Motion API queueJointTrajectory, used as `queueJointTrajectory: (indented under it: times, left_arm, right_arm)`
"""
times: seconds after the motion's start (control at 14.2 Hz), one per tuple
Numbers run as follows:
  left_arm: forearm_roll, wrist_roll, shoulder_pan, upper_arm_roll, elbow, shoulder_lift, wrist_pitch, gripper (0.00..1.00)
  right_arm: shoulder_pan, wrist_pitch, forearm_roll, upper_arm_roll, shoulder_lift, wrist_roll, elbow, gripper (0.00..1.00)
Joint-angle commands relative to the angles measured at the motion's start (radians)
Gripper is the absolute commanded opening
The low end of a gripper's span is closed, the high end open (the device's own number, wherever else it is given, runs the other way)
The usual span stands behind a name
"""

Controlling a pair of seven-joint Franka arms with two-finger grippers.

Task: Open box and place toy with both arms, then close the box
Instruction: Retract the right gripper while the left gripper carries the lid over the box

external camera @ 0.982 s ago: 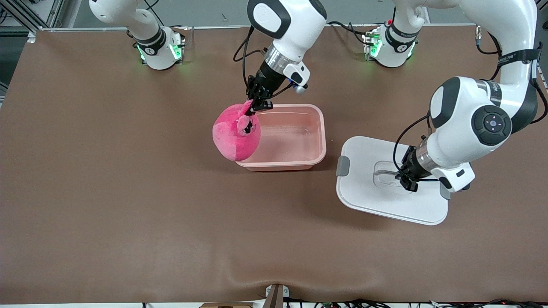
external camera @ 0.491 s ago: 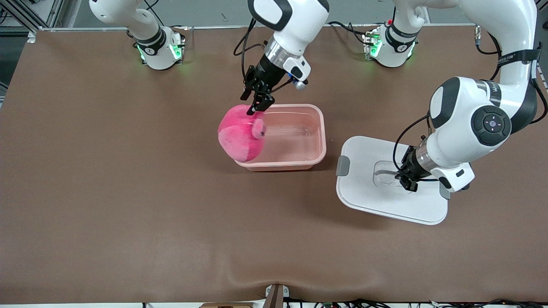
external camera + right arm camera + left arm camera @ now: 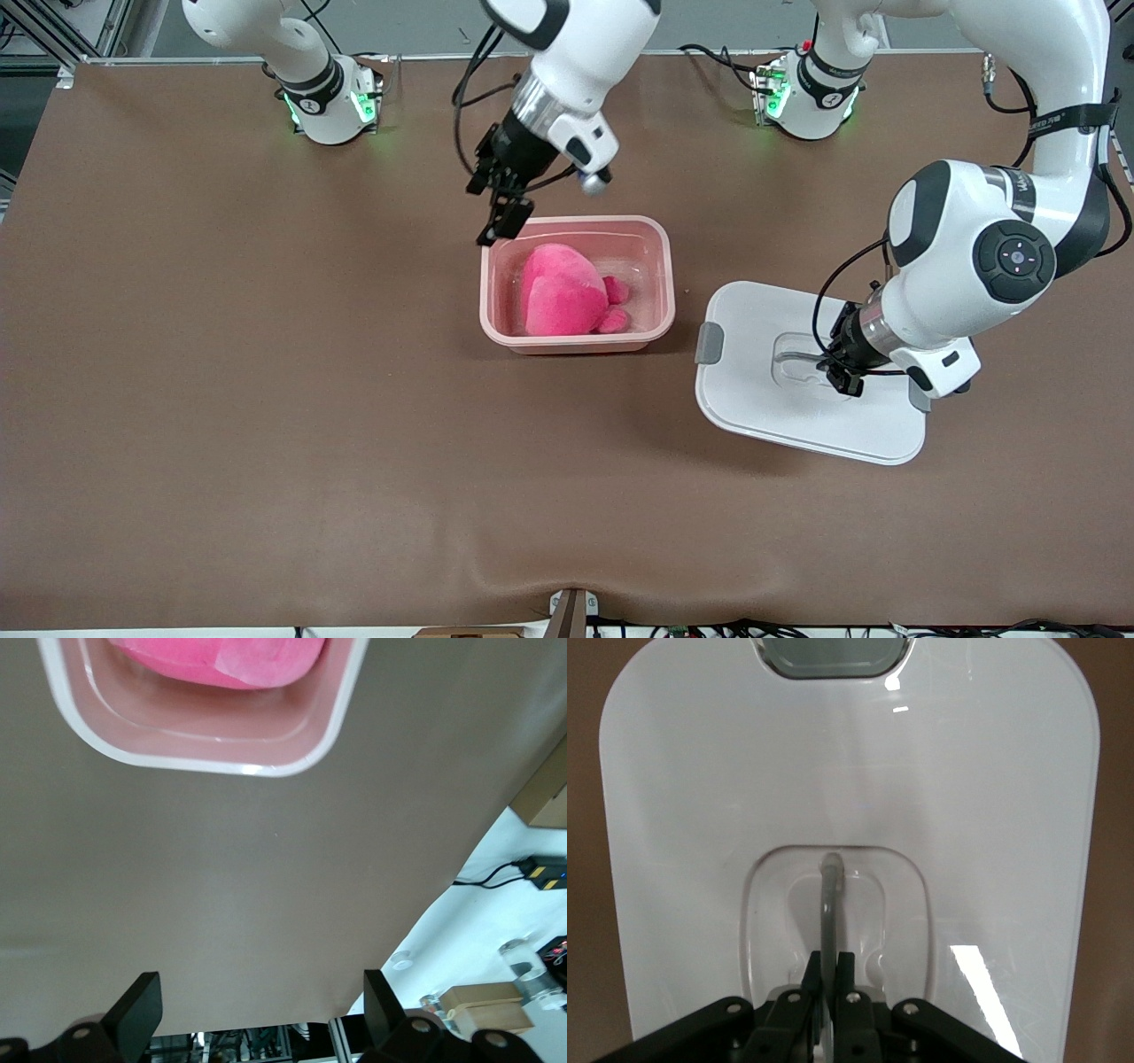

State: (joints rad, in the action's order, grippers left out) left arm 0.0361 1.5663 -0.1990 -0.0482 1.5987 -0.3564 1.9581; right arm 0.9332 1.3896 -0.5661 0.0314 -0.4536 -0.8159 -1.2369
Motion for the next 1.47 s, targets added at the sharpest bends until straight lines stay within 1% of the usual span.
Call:
queueJointTrajectory:
  times: [0.0, 0.28, 0.42, 0.49, 0.56, 0.84, 0.98, 1.19, 1.33, 1.4]
  left_arm:
    - [0.022, -0.02, 0.007, -0.006, -0.003, 0.005, -0.011, 0.0]
    - [0.025, 0.006, -0.01, -0.01, -0.003, 0.01, -0.011, 0.0]
    - [0.025, 0.056, -0.02, -0.033, -0.005, 0.011, -0.013, 0.0]
    - [0.025, 0.084, -0.022, -0.044, -0.006, 0.011, -0.011, 0.0]
    - [0.025, 0.115, -0.023, -0.064, -0.008, 0.011, -0.011, 0.0]
    - [0.01, 0.237, -0.031, -0.142, -0.014, 0.01, -0.011, 0.0]
    - [0.008, 0.297, -0.065, -0.154, -0.034, 0.002, -0.01, 0.0]
    - [-0.004, 0.366, -0.114, -0.153, -0.051, -0.009, -0.01, 0.0]
    - [-0.027, 0.438, -0.152, -0.153, -0.051, -0.01, -0.008, 0.0]
    - [-0.038, 0.467, -0.17, -0.154, -0.052, -0.01, -0.008, 0.0]
  right_arm:
    - [-0.152, 0.047, 0.064, -0.011, -0.002, 0.004, 0.011, 1.0]
    - [-0.416, 0.158, 0.182, -0.011, -0.002, 0.004, 0.008, 1.0]
    - [-0.541, 0.203, 0.283, -0.01, -0.002, 0.015, 0.005, 1.0]
    - [-0.594, 0.206, 0.323, -0.01, -0.002, 0.055, 0.005, 1.0]
    - [-0.638, 0.207, 0.345, -0.011, 0.003, 0.107, 0.005, 1.0]
    - [-0.778, 0.222, 0.394, -0.011, 0.033, 0.291, -0.002, 1.0]
    - [-0.836, 0.226, 0.416, -0.01, 0.062, 0.346, -0.031, 1.0]
    - [-0.89, 0.232, 0.42, -0.011, 0.153, 0.431, -0.134, 1.0]
    - [-0.921, 0.265, 0.422, -0.011, 0.228, 0.469, -0.234, 1.0]
    - [-0.938, 0.288, 0.439, -0.011, 0.269, 0.471, -0.289, 1.0]
